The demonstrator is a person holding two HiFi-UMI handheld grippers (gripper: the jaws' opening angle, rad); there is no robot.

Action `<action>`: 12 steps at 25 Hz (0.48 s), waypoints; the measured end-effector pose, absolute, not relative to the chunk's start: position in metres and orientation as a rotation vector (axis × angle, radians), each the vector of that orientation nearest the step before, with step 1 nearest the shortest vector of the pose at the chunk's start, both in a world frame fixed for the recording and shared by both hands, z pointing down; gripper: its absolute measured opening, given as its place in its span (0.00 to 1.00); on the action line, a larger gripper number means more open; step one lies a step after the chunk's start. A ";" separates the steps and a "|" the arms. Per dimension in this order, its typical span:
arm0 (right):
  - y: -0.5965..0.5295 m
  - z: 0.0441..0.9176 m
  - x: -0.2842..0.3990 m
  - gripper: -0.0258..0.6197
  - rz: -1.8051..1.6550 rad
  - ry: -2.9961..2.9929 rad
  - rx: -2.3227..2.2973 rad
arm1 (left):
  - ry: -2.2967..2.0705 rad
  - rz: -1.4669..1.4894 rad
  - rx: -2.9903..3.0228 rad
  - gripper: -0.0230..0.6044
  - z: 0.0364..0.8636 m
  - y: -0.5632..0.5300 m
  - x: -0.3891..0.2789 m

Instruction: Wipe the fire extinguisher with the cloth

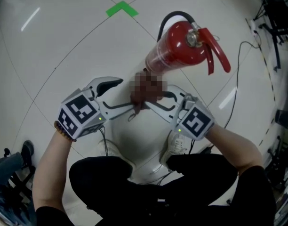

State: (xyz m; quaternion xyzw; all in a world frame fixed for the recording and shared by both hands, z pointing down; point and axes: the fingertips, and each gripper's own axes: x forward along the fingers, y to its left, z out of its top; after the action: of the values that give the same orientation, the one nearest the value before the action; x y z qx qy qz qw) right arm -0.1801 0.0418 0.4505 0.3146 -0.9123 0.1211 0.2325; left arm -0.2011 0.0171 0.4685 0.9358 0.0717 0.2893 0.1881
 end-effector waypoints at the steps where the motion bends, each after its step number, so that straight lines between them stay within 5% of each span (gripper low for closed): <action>1: 0.047 0.441 -0.184 0.16 0.299 -2.526 0.810 | 0.231 0.800 2.637 0.58 0.460 0.021 -0.202; 12: 0.127 0.387 -0.239 0.16 0.065 -2.645 0.279 | 0.842 1.127 2.692 0.64 0.430 0.116 -0.219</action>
State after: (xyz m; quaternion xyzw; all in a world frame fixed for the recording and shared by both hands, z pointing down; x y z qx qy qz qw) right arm -0.2393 0.1268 0.3870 0.1017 -0.9656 0.0237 0.2383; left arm -0.2188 0.1160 0.4299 0.8850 0.2769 0.3707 0.0520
